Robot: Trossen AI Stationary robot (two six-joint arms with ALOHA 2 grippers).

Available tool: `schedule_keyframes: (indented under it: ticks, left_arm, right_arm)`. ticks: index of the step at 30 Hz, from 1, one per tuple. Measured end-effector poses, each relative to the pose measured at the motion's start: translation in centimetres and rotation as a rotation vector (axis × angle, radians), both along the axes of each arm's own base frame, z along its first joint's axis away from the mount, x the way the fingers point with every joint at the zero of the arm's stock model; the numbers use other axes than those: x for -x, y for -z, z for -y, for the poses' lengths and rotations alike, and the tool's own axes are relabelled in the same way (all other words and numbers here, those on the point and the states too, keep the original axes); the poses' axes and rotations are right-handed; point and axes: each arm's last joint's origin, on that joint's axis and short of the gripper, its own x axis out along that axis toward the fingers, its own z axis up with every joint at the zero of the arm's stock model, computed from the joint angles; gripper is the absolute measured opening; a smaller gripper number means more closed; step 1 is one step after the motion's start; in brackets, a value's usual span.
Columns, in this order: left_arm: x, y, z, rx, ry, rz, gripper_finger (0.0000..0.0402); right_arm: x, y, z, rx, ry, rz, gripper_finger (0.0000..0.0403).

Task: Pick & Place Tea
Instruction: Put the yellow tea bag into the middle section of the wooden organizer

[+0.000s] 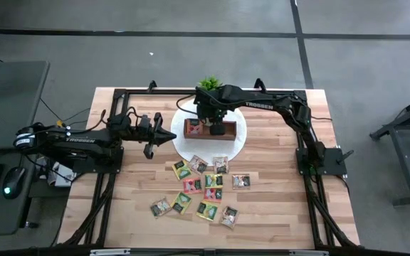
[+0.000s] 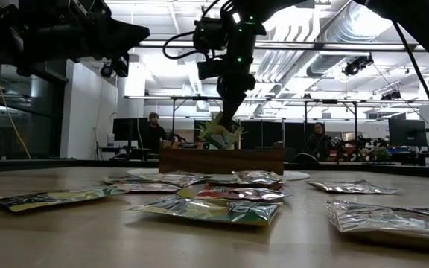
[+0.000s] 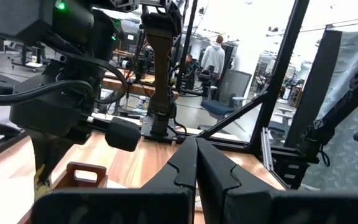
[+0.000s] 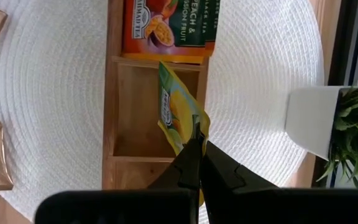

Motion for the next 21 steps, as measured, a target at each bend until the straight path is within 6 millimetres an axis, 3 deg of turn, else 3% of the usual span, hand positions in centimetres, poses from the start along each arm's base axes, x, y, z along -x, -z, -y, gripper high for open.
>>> schedule_keyframes:
  ticks: [21]
  left_arm:
    - [0.00, -0.01, 0.00, 0.001, 0.002, 0.001, 0.0000]
  right_arm:
    - [0.13, 0.02, 0.05, -0.001, -0.031, -0.016, 0.0000]
